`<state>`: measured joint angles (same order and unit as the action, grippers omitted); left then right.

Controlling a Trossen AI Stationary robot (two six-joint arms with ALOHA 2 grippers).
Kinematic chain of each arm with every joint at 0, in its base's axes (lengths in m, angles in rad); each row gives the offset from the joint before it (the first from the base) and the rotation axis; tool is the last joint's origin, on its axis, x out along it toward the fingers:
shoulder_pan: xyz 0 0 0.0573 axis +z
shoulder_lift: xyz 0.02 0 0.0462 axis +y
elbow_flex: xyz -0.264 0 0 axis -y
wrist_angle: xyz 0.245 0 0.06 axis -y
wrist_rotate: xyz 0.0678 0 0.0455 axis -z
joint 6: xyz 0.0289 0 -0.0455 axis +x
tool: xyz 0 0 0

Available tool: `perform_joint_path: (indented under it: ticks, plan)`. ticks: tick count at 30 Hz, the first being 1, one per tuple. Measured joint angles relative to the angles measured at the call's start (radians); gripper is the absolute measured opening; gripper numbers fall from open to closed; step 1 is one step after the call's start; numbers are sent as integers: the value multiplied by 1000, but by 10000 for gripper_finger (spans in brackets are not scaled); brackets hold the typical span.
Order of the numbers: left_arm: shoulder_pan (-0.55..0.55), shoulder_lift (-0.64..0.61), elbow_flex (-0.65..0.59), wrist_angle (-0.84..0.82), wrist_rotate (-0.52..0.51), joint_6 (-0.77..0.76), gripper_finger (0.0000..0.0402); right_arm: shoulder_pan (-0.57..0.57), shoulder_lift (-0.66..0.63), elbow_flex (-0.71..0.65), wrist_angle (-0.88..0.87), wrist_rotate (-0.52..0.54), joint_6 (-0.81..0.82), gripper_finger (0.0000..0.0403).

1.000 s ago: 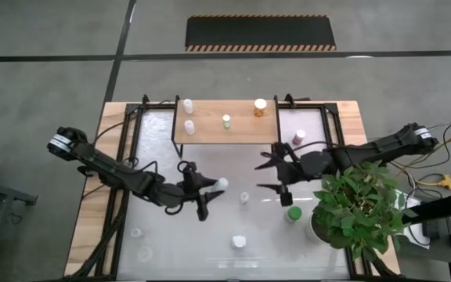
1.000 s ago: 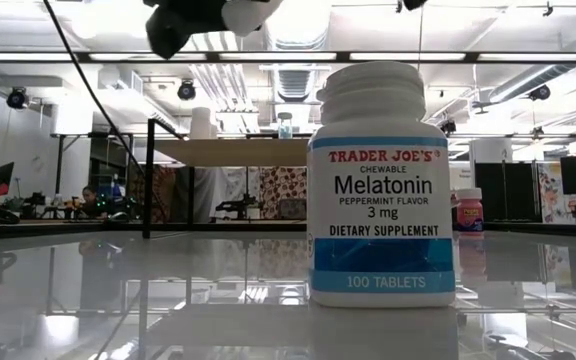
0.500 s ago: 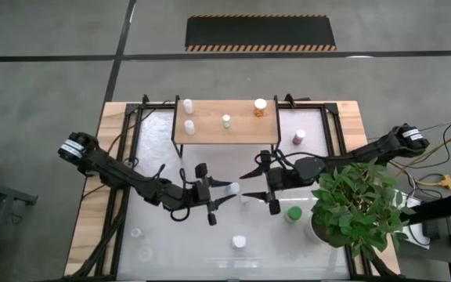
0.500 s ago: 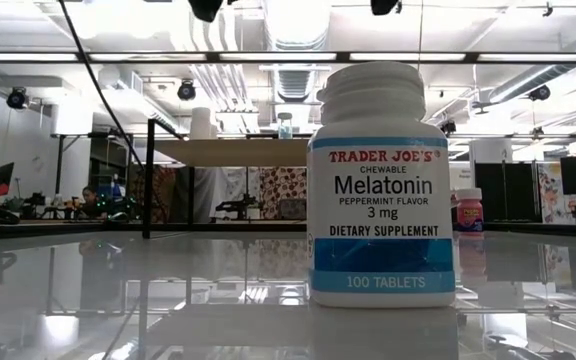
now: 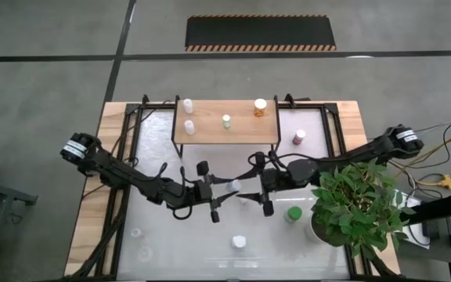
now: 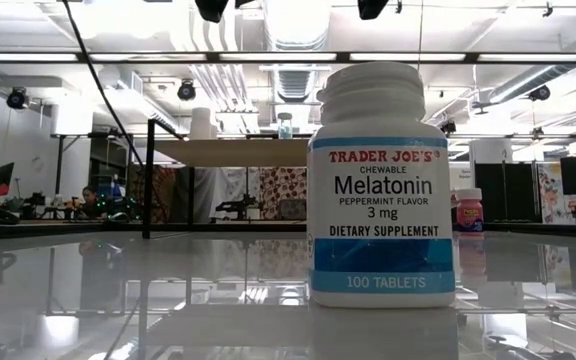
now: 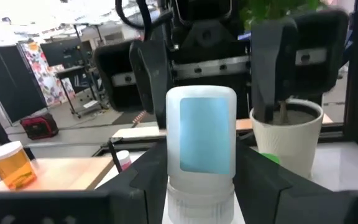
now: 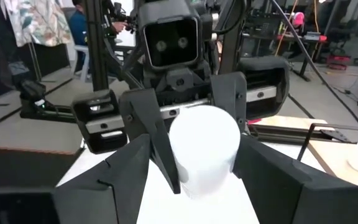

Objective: Pick and place medicine bottles onto shelf by color
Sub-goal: Put the white pill bottle on the shelf

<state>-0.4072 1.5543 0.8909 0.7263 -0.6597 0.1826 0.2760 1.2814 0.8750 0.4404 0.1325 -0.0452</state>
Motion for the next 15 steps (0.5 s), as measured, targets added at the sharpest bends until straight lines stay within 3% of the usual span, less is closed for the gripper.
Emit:
perform_joint_path:
  ticks: [4,12,15]
  plan:
    - [0,0,0,-1,3,8,131,0,13,8,11,1,-16,210]
    - [0,0,-1,1,5,4,136,0,14,8,14,7,-35,125]
    - [0,0,-2,0,5,0,151,0,14,8,14,6,-38,122]
